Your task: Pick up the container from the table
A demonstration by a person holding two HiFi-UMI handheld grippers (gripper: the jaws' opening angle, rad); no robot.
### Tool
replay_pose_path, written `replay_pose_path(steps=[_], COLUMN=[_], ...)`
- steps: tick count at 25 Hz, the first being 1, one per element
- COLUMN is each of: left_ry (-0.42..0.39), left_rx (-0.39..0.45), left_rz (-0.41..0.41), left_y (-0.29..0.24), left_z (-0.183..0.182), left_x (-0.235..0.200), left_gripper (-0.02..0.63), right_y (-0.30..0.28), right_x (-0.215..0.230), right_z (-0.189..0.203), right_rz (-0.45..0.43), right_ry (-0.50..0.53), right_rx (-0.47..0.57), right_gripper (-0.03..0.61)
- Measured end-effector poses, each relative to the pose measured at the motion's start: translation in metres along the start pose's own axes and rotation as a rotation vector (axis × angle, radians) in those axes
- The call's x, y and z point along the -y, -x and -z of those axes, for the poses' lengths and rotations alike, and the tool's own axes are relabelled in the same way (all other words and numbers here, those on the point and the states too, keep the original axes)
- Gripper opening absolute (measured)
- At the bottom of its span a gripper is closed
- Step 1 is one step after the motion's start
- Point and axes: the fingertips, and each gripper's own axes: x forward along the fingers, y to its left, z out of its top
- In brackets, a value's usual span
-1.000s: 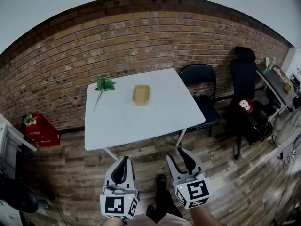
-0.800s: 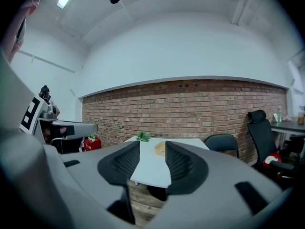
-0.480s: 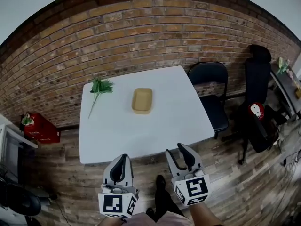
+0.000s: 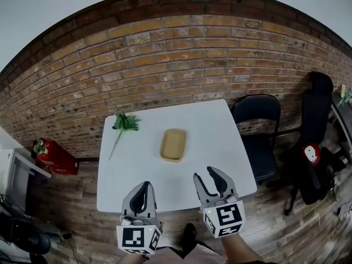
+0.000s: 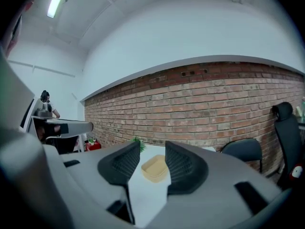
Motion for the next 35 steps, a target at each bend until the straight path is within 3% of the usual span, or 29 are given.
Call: replay_pose_path(steps=[9, 16, 26, 35], left_ry=[-0.015, -0.004, 0.016, 0.043], left_rx=[0.092, 0.084, 0.024, -0.067], left_rz=[-0.057, -0.066, -0.017, 0.032], left_y=[-0.034, -0.057, -0.106, -0.141], left_z=[-0.035, -0.032, -0.009, 0.029], left_x=[-0.020, -0.045, -0.075, -0.090], left_gripper=[0.008, 0.008, 0.008, 0.008], right_y=[-0.047, -0.082, -0.133, -0.165], right_x=[0.014, 0.015, 0.024, 0.035], right_z=[-0.041, -0.040, -0.009, 0.045], right_rz=[-0.038, -0.028, 0.017, 0.060], right_ry=[0.050, 0.059, 0.026, -0.041], right_rx=[0.051, 0.020, -0.081, -0.206], right_gripper=[0.169, 0.169, 0.169, 0.169])
